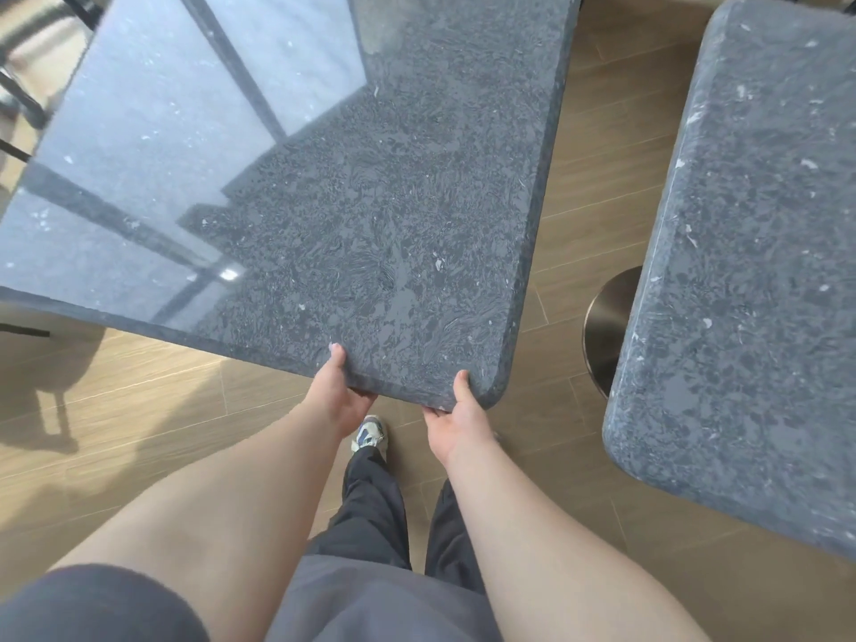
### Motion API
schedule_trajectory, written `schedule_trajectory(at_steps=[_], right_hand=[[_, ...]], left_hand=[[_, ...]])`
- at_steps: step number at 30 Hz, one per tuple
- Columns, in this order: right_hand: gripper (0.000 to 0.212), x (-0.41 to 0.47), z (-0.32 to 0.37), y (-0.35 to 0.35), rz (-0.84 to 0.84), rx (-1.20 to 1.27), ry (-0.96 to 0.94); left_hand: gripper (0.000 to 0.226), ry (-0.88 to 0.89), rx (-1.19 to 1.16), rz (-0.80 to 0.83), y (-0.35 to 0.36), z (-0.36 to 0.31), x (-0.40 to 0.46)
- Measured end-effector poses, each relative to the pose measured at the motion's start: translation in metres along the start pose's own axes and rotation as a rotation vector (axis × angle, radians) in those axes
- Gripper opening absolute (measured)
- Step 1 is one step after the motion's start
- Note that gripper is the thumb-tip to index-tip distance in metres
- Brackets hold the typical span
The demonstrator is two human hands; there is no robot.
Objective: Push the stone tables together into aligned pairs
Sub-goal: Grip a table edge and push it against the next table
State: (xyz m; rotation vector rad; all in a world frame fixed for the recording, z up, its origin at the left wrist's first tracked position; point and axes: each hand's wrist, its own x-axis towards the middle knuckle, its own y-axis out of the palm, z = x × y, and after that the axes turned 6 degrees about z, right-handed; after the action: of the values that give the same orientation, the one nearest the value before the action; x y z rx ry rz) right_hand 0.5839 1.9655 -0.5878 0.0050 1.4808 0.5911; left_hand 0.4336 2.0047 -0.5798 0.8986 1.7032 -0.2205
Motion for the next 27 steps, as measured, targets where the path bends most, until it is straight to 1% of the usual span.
schedule_trajectory(at_steps=[3,7,9,11,13,14,20,23,27], right_hand=[[0.055,0.002,0.006,-0.003,0.014,-0.022,0.029],[0.063,0.006,0.019,-0.010,0.027,-0.079,0.082],[0.062,0.008,0.033,-0.011,0.037,-0.089,0.095],[0.054,0.010,0.052,-0.013,0.033,-0.091,0.088],[0.047,0.011,0.072,-0.014,0.018,-0.111,0.069],[0.047,0.013,0.081,-0.015,0.015,-0.124,0.064],[0.058,0.021,0.115,-0.019,-0.013,-0.147,0.054],[0.057,0.020,0.116,-0.018,-0.020,-0.145,0.051],[0.045,0.011,0.111,-0.009,-0.071,-0.163,-0.033]], left_hand=[[0.030,-0.016,-0.018,-0.076,0.011,-0.001,-0.004],[0.035,-0.009,-0.029,-0.113,0.025,0.009,-0.010],[0.035,-0.004,-0.022,-0.136,0.035,0.018,-0.011],[0.033,-0.008,-0.037,-0.159,0.047,0.028,-0.010],[0.032,-0.021,-0.051,-0.167,0.061,0.038,-0.011],[0.032,-0.023,-0.058,-0.167,0.067,0.044,-0.011],[0.039,-0.076,-0.079,-0.149,0.083,0.064,-0.001],[0.047,-0.142,0.001,-0.095,0.079,0.057,0.002],[0.060,-0.335,0.255,0.007,0.068,0.036,-0.001]])
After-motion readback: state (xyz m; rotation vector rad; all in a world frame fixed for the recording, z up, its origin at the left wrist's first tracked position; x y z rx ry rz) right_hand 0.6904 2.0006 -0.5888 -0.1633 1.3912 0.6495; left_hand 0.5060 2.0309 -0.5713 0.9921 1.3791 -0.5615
